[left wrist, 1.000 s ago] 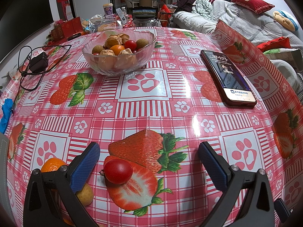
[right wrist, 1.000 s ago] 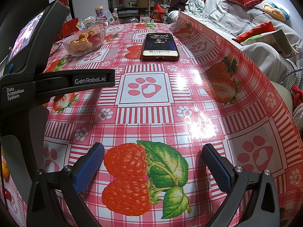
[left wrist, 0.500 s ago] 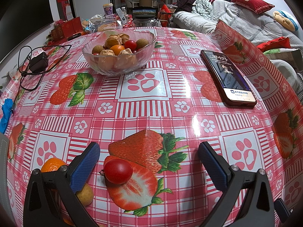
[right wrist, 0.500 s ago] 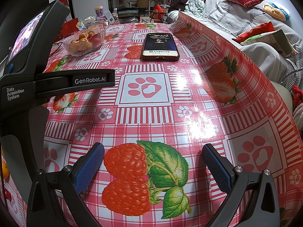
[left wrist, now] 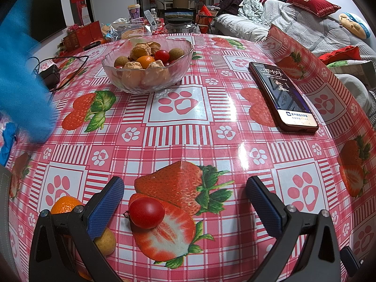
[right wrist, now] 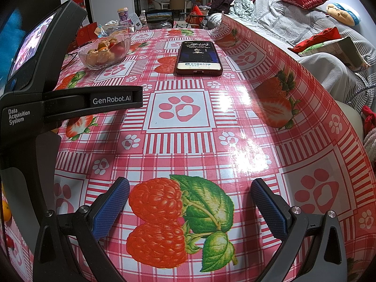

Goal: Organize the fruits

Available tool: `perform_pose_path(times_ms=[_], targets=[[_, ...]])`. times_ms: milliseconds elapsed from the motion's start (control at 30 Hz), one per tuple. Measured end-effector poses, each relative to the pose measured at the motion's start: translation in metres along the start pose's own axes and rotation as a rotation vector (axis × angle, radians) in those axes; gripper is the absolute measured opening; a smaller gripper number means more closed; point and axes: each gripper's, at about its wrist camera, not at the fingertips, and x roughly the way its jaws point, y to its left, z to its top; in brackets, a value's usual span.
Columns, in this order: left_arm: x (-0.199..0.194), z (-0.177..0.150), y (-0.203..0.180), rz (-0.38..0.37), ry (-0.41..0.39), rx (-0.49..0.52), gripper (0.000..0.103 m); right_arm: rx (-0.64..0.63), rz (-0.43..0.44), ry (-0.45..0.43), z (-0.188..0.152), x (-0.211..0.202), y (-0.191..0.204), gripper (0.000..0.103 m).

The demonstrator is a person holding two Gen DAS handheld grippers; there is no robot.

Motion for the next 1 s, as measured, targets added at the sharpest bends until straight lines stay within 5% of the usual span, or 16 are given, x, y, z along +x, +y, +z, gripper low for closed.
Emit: perform_pose_path(times_ms=[767, 1000], targets=[[0.000, -0.001, 0.000, -0.004, 0.009, 0.011, 0.103, 0.001, 0.000, 0.002, 0.000, 0.000, 0.000, 0.103], [0.006, 0.015, 0.002, -0.039, 0.217, 0.080, 0.103, 0.003, 0.020, 0.154, 0.019, 0.012, -0.003, 0.103]])
